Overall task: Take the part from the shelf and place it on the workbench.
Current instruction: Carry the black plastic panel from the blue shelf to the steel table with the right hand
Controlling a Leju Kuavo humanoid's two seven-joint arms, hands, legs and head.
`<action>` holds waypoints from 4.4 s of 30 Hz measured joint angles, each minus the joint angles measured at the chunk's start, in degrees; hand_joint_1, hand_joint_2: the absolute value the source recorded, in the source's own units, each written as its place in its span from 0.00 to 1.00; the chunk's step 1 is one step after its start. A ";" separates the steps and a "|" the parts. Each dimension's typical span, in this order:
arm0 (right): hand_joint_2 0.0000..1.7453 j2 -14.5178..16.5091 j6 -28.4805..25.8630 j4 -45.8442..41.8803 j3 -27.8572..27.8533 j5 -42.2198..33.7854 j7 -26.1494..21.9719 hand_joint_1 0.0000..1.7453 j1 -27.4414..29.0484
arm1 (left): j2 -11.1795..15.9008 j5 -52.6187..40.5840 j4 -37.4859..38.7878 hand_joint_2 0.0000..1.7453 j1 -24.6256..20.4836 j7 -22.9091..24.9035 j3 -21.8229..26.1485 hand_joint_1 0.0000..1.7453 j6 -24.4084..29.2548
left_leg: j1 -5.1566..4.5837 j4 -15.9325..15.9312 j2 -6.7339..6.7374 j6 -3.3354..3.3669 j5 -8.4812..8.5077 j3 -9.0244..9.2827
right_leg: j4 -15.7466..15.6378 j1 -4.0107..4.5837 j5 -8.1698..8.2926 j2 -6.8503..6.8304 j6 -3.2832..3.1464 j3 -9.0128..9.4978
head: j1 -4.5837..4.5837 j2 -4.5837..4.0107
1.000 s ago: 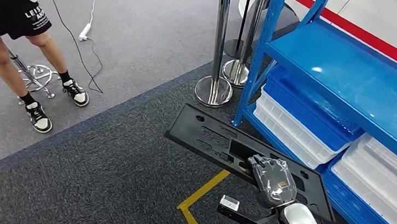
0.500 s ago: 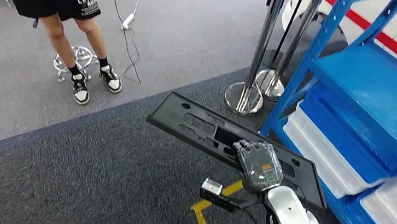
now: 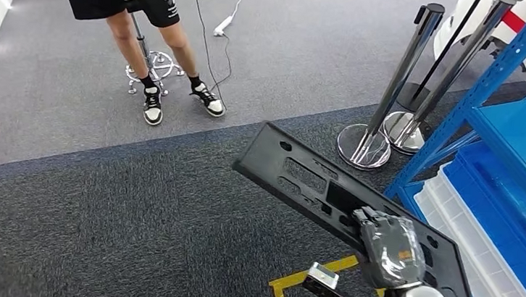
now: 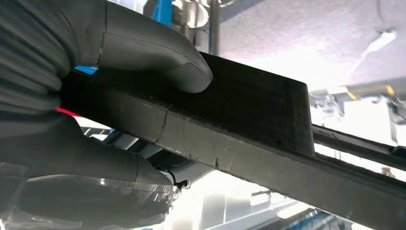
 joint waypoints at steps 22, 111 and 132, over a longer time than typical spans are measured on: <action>1.00 -1.83 -5.51 -8.44 -14.71 -5.68 -5.85 0.98 15.08 | -1.75 3.83 0.01 1.00 -0.19 1.53 -0.78 0.00 3.18 | -0.69 -3.02 2.33 3.02 1.25 2.54 | 12.42 0.01 -6.33 -1.25 1.94 -4.08 | 0.01 0.00; 1.00 -6.56 -3.15 -13.42 -17.00 -5.51 -5.67 0.98 17.99 | -2.11 3.95 0.06 1.00 -0.90 2.62 -2.03 0.00 1.08 | -0.64 -2.58 5.34 3.46 -0.06 2.65 | 13.95 0.02 -9.78 -1.72 2.45 -3.82 | 0.01 0.00; 1.00 -6.93 -0.84 -13.26 -17.75 -7.66 -6.60 0.98 15.22 | -2.11 4.13 0.10 1.00 -0.92 3.45 -2.16 0.00 1.20 | -0.40 1.30 9.39 0.55 -1.16 0.71 | -0.13 0.20 -2.15 -6.77 0.50 2.38 | 0.01 0.00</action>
